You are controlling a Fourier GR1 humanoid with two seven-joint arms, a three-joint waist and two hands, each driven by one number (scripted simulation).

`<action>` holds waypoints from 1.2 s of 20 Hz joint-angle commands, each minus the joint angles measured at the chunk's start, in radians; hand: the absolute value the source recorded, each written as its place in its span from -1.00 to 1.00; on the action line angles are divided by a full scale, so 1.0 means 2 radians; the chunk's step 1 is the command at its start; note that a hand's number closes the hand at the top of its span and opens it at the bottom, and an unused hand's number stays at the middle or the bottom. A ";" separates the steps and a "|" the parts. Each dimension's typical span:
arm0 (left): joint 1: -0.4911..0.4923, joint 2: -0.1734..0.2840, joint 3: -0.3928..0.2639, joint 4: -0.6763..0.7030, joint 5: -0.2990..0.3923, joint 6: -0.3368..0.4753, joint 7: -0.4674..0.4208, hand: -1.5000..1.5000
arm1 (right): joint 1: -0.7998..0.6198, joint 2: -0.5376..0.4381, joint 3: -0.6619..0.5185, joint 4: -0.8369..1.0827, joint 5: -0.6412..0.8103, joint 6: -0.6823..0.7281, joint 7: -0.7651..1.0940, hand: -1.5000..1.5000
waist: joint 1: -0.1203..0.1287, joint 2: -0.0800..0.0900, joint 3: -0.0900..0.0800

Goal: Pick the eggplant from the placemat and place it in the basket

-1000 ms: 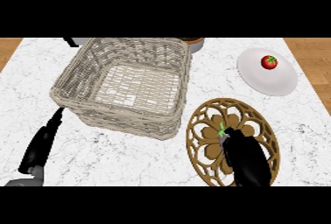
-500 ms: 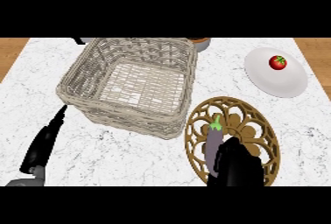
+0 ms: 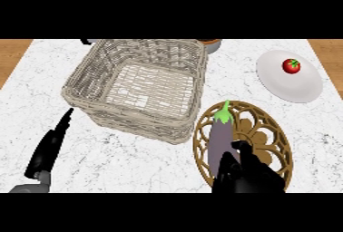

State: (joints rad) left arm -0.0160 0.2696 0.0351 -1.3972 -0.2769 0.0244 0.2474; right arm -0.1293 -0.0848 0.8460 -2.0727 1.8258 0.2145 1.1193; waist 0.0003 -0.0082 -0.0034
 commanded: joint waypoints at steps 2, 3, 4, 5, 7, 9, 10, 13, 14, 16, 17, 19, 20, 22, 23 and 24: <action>-0.002 0.011 0.009 -0.002 0.004 -0.007 0.004 0.00 | -0.044 0.040 0.052 -0.083 -0.025 0.093 0.086 1.00 | 0.005 -0.001 0.000; -0.010 0.010 0.003 0.004 0.007 -0.018 0.001 0.00 | -0.058 0.040 0.051 -0.071 -0.031 0.080 0.093 1.00 | 0.005 0.000 0.000; 0.002 -0.002 -0.001 -0.004 -0.002 0.002 -0.005 0.00 | -0.064 0.040 0.037 -0.080 -0.052 0.077 0.083 1.00 | 0.011 0.000 0.000; -0.012 0.000 0.000 0.003 0.002 -0.006 0.001 0.00 | -0.068 0.040 0.040 -0.088 -0.059 0.072 0.086 1.00 | 0.006 0.000 0.000; -0.007 0.001 -0.001 0.000 0.000 -0.005 -0.006 0.00 | -0.087 0.040 0.018 -0.096 -0.085 0.068 0.086 1.00 | 0.012 0.001 0.000; -0.020 -0.011 -0.007 0.022 -0.010 0.006 -0.007 0.00 | -0.110 0.040 0.014 -0.074 -0.109 0.068 0.103 1.00 | 0.009 0.005 -0.001; -0.014 -0.006 -0.006 0.000 -0.002 -0.004 0.009 0.00 | -0.116 0.041 0.013 -0.089 -0.117 0.080 0.107 1.00 | 0.014 0.001 0.000; -0.010 -0.006 -0.009 0.009 -0.008 -0.003 -0.008 0.00 | -0.142 0.041 0.004 -0.074 -0.145 0.072 0.134 1.00 | 0.015 0.002 -0.001; -0.011 -0.004 -0.004 -0.002 0.000 -0.007 0.000 0.00 | -0.159 0.041 -0.025 -0.078 -0.168 0.077 0.126 1.00 | 0.019 0.002 -0.001; -0.028 0.009 0.004 0.016 0.001 -0.013 -0.006 0.00 | -0.185 0.042 -0.037 -0.051 -0.184 0.058 0.133 1.00 | 0.020 0.005 -0.001; -0.014 -0.016 -0.017 -0.001 -0.009 0.000 0.005 0.00 | -0.186 0.042 -0.038 -0.036 -0.194 0.050 0.145 1.00 | 0.023 0.003 -0.001; -0.028 0.004 -0.002 0.020 -0.002 -0.014 -0.007 0.00 | -0.216 0.042 -0.050 -0.028 -0.226 0.037 0.151 1.00 | 0.023 0.005 -0.001; -0.013 -0.004 -0.006 0.015 -0.002 -0.009 -0.015 0.00 | -0.226 0.042 -0.056 -0.012 -0.239 0.034 0.155 1.00 | 0.029 0.004 -0.001; -0.024 -0.009 -0.014 0.010 -0.013 -0.001 -0.007 0.00 | -0.257 0.042 -0.081 0.024 -0.263 0.020 0.153 1.00 | 0.030 0.006 -0.001; -0.025 -0.009 -0.014 0.010 -0.009 -0.008 -0.006 0.00 | -0.271 0.042 -0.094 0.029 -0.276 0.023 0.154 1.00 | 0.032 0.005 -0.001; -0.025 0.004 -0.006 0.012 -0.007 -0.014 -0.008 0.00 | -0.284 0.042 -0.099 0.047 -0.293 0.030 0.154 1.00 | 0.035 0.005 -0.001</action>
State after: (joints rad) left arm -0.0581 0.2614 0.0172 -1.3754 -0.2902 0.0086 0.2336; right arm -0.5873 -0.0155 0.6902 -2.0671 1.3386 0.2526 1.1969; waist 0.0569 0.0010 -0.0057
